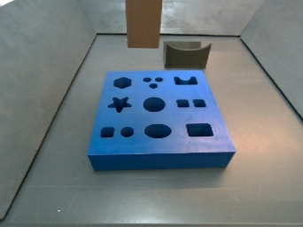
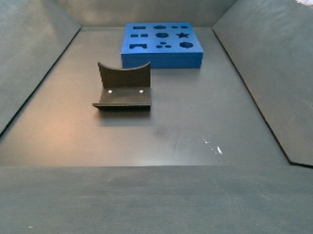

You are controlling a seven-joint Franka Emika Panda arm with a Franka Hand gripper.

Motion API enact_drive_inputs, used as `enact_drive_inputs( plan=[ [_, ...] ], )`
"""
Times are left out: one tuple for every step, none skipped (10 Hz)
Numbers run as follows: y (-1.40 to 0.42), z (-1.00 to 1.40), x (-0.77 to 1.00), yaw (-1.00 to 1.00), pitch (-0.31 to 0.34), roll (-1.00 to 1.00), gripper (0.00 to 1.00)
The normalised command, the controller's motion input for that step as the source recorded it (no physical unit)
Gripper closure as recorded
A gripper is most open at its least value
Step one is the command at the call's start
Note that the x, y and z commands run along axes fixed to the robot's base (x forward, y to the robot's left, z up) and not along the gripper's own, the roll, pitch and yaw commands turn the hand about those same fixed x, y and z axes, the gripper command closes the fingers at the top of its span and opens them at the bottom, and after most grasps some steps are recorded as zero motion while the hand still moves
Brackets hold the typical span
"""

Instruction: Insert the arch object.

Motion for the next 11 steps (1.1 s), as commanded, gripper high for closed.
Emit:
enact_drive_inputs(
  plan=[
    [0.02, -0.31, 0.22, 0.01, 0.0, 0.08, 1.0],
    [0.12, -0.47, 0.56, 0.0, 0.0, 0.11, 1.0],
    [0.23, -0.52, 0.68, 0.0, 0.0, 0.08, 1.0],
    [0.31, -0.49, 0.68, 0.0, -0.004, 0.03, 1.0],
    [0.33, -0.47, 0.7, 0.0, -0.023, 0.0, 1.0],
    [0.36, -0.47, 0.77, 0.06, -0.034, 0.01, 1.0],
    [0.33, -0.38, 0.8, 0.17, -0.011, 0.0, 1.0],
    [0.29, -0.31, 0.78, 0.31, 0.0, 0.03, 1.0],
    [0.23, -0.28, 0.75, 0.35, 0.0, 0.06, 1.0],
    [0.12, -0.3, 0.85, 0.22, 0.009, 0.14, 1.0],
    [0.08, -0.23, 0.64, -0.2, 0.0, 0.11, 1.0]
  ],
)
